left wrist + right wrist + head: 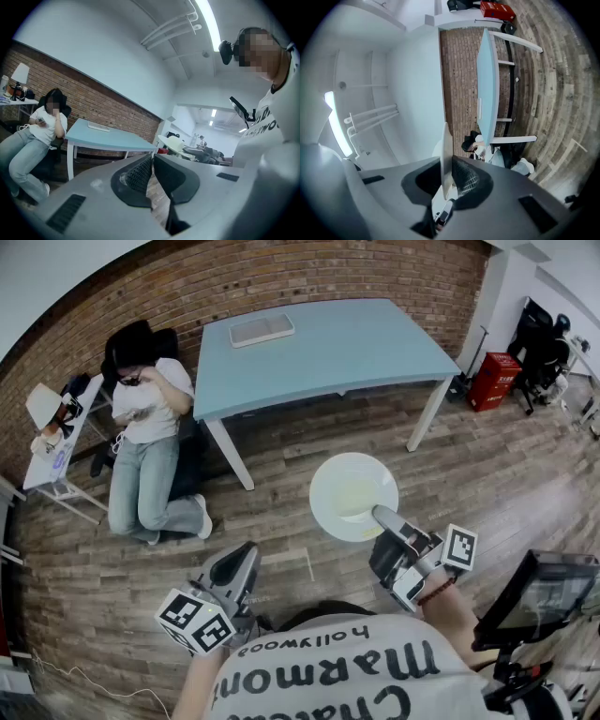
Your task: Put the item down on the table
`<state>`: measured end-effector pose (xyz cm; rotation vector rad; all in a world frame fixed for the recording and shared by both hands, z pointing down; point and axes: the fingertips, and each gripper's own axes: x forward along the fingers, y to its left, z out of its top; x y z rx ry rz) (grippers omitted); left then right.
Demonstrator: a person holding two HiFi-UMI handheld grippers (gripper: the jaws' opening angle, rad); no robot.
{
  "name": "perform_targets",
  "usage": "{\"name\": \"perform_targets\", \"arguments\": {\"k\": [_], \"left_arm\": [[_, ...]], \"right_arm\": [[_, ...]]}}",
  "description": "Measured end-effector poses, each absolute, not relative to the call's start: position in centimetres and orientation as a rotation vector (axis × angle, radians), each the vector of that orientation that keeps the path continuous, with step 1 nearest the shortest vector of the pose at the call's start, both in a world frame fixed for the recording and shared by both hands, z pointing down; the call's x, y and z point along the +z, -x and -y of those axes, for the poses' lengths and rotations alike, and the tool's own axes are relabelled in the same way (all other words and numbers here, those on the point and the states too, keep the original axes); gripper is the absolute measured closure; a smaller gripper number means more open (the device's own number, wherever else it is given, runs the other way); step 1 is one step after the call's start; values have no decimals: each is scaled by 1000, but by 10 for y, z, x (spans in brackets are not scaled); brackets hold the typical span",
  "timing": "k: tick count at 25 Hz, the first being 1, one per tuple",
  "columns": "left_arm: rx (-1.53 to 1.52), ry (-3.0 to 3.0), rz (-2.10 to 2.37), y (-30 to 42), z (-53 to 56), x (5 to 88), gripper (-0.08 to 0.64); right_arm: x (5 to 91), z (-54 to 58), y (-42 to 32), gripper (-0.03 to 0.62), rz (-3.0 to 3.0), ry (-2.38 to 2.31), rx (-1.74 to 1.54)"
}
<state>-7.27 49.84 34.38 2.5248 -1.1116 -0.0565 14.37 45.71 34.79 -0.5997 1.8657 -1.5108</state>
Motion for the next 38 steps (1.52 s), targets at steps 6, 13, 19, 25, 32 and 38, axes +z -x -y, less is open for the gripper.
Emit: {"name": "perform_targets", "arguments": {"k": [6,13,19,25,32,38], "left_arm": [[-62,-2531,1112,74,-498,343,540],[-76,-2542,1113,89,-494,345,540],[-52,-2573,1128,106,-492,346,540],[-85,-2562,1112,117,-498,341,540],[-57,-2546,1124,157,-507,370,540],[-97,-2524,1139,161,-500,372,540]], "right_arm": [[347,-456,-140,549,-1877,583,-1510],[344,-451,-132,549,-1828,555,-1474],[340,-448,-116,549,-1814,545,-1479],[332,-454,-111,549,-1874,560,-1475],[337,-469,-77,549,-1907,513,-1444],[335,-456,-76,549,-1893,501,-1452]]}}
